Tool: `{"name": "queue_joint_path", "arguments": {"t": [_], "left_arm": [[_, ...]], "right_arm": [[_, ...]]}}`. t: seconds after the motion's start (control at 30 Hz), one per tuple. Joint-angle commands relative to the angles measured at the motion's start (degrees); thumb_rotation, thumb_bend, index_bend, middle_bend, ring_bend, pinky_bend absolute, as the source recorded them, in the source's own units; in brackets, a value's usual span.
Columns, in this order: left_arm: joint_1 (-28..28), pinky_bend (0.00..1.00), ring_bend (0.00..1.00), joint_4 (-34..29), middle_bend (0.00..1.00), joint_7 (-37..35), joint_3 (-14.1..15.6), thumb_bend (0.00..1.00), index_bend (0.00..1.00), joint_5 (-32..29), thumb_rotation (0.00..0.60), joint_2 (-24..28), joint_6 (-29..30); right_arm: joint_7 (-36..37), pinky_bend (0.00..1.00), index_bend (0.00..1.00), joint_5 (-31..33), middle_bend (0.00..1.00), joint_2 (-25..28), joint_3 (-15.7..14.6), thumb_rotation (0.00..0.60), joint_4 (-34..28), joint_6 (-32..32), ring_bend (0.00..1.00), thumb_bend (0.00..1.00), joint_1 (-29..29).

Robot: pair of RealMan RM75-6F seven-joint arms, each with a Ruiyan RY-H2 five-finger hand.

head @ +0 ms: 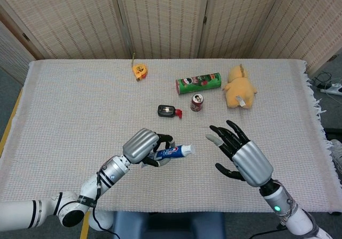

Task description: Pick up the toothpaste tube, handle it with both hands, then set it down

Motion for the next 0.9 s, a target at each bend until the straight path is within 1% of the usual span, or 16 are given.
{"name": "queue_joint_path", "arguments": {"t": [0.03,0.53,0.9], "left_arm": [[-0.24,0.67,0.70,-1.10,0.78,0.89,-0.06,0.53,0.72,-0.18,0.600,0.27,0.22],[-1.16,0.66,0.70,-2.45,0.78,6.64,-0.12,0.53,0.72,-2.96,0.600,-1.84,2.21],[-1.34,0.66,0.70,-3.10,0.78,7.58,0.10,0.53,0.72,-3.58,0.600,-1.69,2.56]], "right_arm": [[-1.26,0.00,0.12,0.67,0.09,-0.88,0.51,0.551,-0.71,-0.39,0.15,0.36,0.59],[-5.98,0.00,0.12,3.56,0.10,-4.27,2.13,0.553,-3.68,-5.07,0.16,0.36,5.06],[-6.73,0.00,0.12,5.50,0.10,-4.91,2.59,0.559,-4.05,-5.79,0.15,0.36,6.56]]}}
